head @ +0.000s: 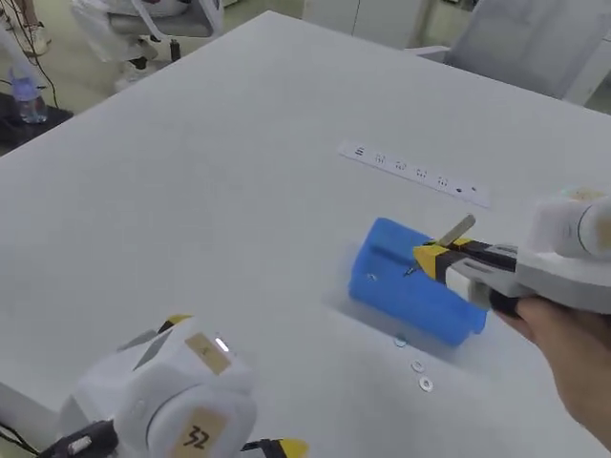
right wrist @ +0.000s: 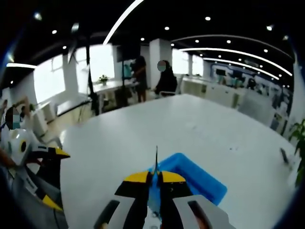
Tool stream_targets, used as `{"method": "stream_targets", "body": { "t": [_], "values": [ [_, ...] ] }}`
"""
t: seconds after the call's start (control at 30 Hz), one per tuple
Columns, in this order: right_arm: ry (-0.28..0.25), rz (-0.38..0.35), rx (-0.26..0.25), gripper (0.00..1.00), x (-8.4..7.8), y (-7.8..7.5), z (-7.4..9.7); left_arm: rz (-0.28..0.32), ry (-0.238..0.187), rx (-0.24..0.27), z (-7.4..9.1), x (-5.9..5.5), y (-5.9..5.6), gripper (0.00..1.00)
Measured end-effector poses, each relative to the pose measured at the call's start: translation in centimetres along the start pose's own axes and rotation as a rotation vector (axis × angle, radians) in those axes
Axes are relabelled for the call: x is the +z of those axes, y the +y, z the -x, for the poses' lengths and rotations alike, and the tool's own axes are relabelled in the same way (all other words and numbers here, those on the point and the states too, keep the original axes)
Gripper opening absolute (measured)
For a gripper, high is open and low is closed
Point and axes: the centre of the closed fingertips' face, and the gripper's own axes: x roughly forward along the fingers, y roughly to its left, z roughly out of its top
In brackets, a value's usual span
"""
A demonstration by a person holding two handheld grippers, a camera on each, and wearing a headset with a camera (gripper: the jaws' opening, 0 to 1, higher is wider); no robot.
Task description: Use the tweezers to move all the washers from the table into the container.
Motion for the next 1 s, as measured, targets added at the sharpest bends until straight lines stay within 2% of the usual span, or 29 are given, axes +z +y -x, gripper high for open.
{"method": "stream_targets", "body": {
  "t": [0.33,0.5,0.63,1.0],
  "values": [
    [0.061,-0.041,0.008,0.04,-3.9,1.0,-0.1,-0.006,0.006,-0.002,0.0,-0.1,-0.1,0.97],
    [0.098,-0.014,0.002,0.04,-5.3,0.7,-0.5,-0.007,0.008,-0.001,0.0,-0.1,-0.1,0.97],
    [0.11,-0.026,0.008,0.04,-5.9,1.0,-0.9,-0.005,0.01,0.0,0.0,-0.2,0.0,0.97],
    [0.147,-0.035,0.008,0.04,-7.6,0.4,-2.1,-0.008,0.018,-0.003,-0.1,-0.3,-0.1,0.97]
  ]
}}
